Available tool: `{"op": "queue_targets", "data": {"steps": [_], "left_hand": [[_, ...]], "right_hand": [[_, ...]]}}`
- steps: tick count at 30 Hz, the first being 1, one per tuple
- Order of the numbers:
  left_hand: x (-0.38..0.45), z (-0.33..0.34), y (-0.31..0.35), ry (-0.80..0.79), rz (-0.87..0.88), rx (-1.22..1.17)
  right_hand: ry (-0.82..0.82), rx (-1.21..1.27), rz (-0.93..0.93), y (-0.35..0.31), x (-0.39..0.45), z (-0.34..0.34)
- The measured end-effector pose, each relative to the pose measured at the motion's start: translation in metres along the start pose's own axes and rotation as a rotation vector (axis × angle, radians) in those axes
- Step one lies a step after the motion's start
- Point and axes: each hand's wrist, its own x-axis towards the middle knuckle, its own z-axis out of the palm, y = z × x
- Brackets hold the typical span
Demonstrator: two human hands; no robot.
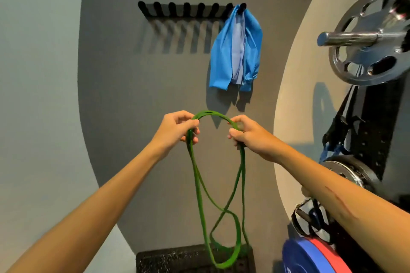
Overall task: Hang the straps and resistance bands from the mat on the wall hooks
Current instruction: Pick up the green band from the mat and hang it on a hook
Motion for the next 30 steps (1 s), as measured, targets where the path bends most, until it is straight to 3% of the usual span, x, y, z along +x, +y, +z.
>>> {"op": "queue_targets", "data": {"steps": [6, 14, 18, 21, 30], "left_hand": [[0.07, -0.012, -0.005, -0.036, 0.132, 0.099], [0.158, -0.029, 0.032, 0.159, 0.267, 0.181], [0.212, -0.042, 0.061, 0.211, 0.239, 0.177], [0.261, -0.05, 0.076, 0.269, 0.248, 0.196], [0.388, -0.019, 0.101, 0.363, 0.393, 0.324]], "right_hand": [[0.109, -0.085, -0.096, -0.03, 0.081, -0.009], [0.246, -0.128, -0.161, -0.057, 0.17, -0.049], [0.114, 0.046, -0.179, -0.065, 0.214, -0.068], [0.059, 0.037, -0.252, -0.067, 0.254, -0.086], [0.213, 0.152, -0.395, -0.08, 0.361, -0.164]]}}
